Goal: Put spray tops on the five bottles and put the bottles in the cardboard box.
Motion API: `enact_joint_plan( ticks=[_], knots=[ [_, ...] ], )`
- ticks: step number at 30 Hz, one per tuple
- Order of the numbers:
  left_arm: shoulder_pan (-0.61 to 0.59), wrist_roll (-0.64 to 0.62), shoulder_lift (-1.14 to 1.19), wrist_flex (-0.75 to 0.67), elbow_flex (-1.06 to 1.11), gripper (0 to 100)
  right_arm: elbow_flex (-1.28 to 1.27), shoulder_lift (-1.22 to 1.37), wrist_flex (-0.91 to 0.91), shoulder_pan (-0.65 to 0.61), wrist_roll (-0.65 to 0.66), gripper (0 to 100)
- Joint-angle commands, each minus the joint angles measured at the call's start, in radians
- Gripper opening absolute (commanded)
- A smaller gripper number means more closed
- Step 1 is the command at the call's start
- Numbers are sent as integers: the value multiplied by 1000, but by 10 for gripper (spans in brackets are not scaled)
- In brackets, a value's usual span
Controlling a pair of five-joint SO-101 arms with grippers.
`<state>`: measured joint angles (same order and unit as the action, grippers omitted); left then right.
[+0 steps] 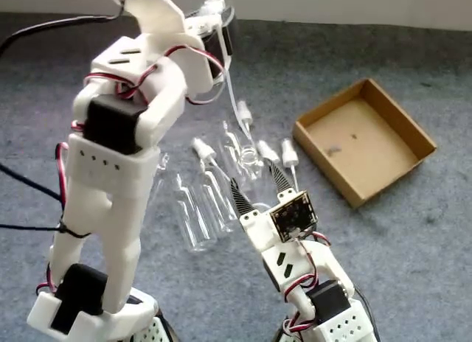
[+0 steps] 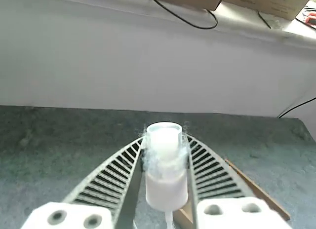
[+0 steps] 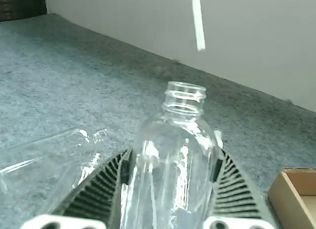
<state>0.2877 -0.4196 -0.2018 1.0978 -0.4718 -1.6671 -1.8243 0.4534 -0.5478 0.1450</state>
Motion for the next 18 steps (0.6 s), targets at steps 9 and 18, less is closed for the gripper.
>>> enact_joint_plan(
  ticks=[9,18],
  knots=[
    [18,-8,-39,-29,85,5,-119,-13,1,-7,9,131],
    [156,-6,-39,107,87,5,-119,-13,1,-5,9,131]
  ],
)
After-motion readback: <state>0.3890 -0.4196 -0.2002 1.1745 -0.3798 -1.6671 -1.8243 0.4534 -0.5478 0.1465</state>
